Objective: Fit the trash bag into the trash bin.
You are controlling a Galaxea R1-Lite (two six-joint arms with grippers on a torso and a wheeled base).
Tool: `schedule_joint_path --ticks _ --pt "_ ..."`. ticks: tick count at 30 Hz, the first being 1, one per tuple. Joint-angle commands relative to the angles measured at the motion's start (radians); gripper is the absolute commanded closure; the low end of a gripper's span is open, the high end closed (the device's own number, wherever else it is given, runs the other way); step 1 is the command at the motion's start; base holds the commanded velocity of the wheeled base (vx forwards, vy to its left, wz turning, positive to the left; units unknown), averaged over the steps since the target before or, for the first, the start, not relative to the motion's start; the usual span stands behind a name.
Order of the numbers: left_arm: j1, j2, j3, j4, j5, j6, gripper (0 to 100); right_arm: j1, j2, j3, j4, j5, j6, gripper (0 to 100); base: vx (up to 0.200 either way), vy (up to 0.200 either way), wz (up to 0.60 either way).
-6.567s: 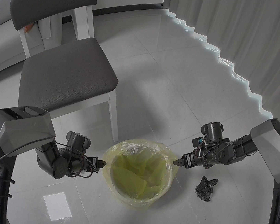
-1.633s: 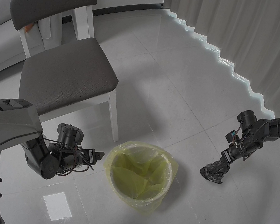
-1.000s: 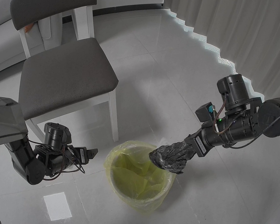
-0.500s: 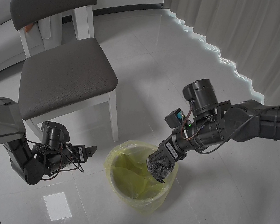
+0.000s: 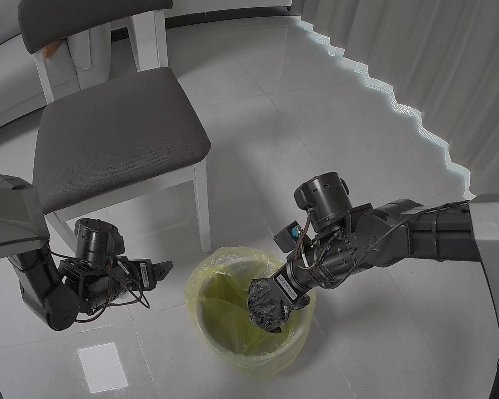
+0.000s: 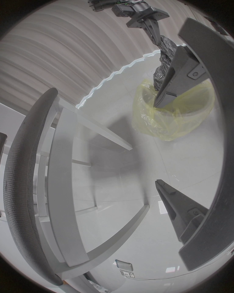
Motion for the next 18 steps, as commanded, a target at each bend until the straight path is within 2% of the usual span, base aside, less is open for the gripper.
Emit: schedule_joint_path --ticks 1,12,18 --pt "0.002 0.018 0.0 -0.009 0.0 0.0 0 0.013 0.035 -0.001 0.003 0.001 0.017 100 0.0 0.0 0.0" --pt "-0.001 0.021 0.006 -0.01 0.0 -0.002 0 0.098 0.059 0.026 0.009 0.001 0.022 100 0.0 0.0 0.0" --pt "0.0 0.021 0.019 -0.027 0.0 -0.002 0 0.111 0.059 0.03 0.011 0.001 0.023 100 0.0 0.0 0.0"
